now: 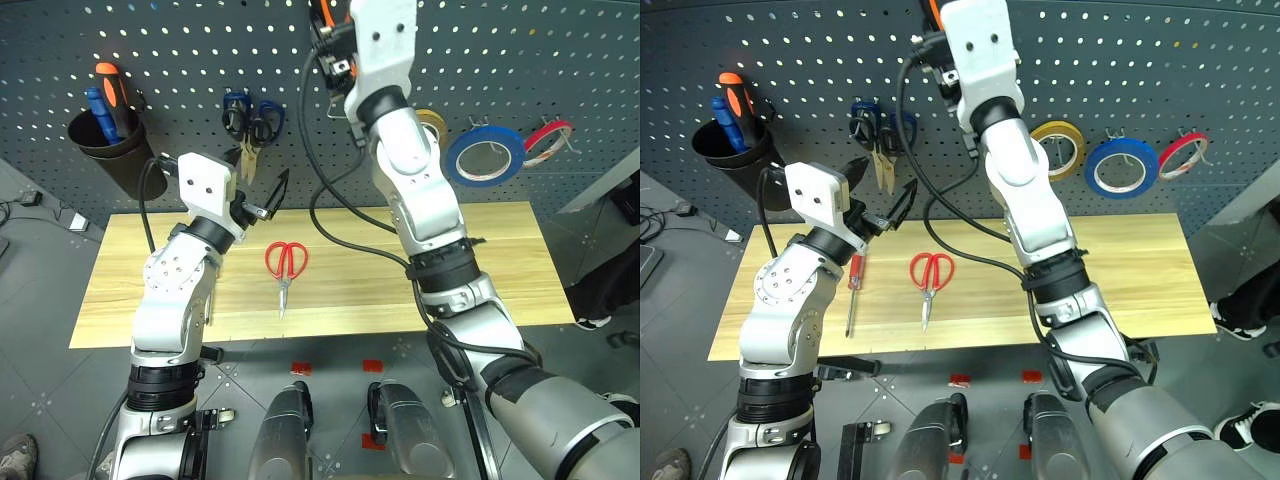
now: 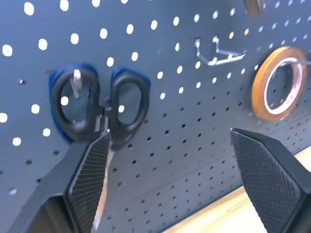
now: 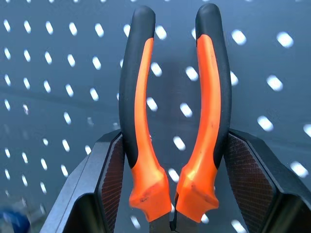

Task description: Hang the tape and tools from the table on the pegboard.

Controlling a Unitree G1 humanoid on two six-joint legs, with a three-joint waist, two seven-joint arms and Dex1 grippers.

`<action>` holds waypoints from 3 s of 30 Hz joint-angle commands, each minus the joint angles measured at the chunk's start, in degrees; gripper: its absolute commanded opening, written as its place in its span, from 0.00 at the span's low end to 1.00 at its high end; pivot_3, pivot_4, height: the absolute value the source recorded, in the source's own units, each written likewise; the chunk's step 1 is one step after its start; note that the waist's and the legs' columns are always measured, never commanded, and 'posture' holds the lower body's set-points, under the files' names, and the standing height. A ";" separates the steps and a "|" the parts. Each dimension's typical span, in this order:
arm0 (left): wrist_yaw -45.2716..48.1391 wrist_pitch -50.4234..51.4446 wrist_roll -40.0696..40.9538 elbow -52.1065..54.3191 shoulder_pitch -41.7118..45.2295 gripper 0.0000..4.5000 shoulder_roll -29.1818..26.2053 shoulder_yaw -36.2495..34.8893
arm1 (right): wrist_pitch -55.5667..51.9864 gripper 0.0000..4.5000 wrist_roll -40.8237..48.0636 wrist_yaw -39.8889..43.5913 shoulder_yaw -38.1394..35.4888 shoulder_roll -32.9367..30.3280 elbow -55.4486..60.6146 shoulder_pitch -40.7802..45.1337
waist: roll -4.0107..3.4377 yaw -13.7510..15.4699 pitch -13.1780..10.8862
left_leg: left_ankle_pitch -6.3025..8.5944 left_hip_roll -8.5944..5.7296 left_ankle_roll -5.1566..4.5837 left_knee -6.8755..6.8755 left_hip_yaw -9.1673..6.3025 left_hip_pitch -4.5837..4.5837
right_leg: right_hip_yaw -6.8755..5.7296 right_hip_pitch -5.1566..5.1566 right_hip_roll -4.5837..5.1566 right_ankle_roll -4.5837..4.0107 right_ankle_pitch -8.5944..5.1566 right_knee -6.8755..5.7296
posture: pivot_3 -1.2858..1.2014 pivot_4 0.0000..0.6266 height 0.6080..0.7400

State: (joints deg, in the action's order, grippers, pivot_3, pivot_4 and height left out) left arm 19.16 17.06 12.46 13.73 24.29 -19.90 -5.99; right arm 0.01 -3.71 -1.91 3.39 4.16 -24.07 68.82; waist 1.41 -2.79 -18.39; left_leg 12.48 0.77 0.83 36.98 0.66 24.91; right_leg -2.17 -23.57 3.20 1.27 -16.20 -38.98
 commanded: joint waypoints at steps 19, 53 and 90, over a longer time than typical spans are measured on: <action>-1.84 1.38 -0.63 -3.64 5.93 0.92 3.19 2.88 | 20.27 0.61 -4.67 -6.15 0.00 -2.81 -19.90 2.33 | 0.01 1.07 0.00 | -0.05 0.00 0.09 0.01 -0.01 0.00 | -0.02 0.02 0.01 0.00 0.00 -0.02 | 0.51 0.47 1.00; 4.09 20.48 -4.11 -10.93 0.56 1.00 -3.07 9.22 | -38.61 1.00 13.19 21.87 2.19 -10.68 39.79 -32.10 | 0.01 0.73 0.00 | -0.04 -0.01 0.06 0.00 -0.08 -0.02 | -0.01 0.05 0.00 0.00 0.00 -0.01 | 0.49 0.49 1.00; -8.18 34.04 -10.62 -27.35 -0.39 0.41 7.29 11.43 | -60.67 1.00 46.58 33.85 -0.82 -22.88 59.33 -48.79 | 0.07 0.93 0.10 | 0.12 -0.09 -0.20 0.06 -0.36 -0.16 | -0.21 0.31 0.01 0.02 -0.01 -0.05 | 0.48 0.51 1.00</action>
State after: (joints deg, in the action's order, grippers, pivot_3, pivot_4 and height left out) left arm 10.68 49.82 2.33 -11.26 25.54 -12.98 4.42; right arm -60.19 40.13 32.17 3.99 -18.81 33.61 19.59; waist 1.48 -1.86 -18.29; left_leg 12.60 0.68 0.62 37.03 0.29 24.74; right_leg -2.38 -23.26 3.21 1.29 -16.21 -39.03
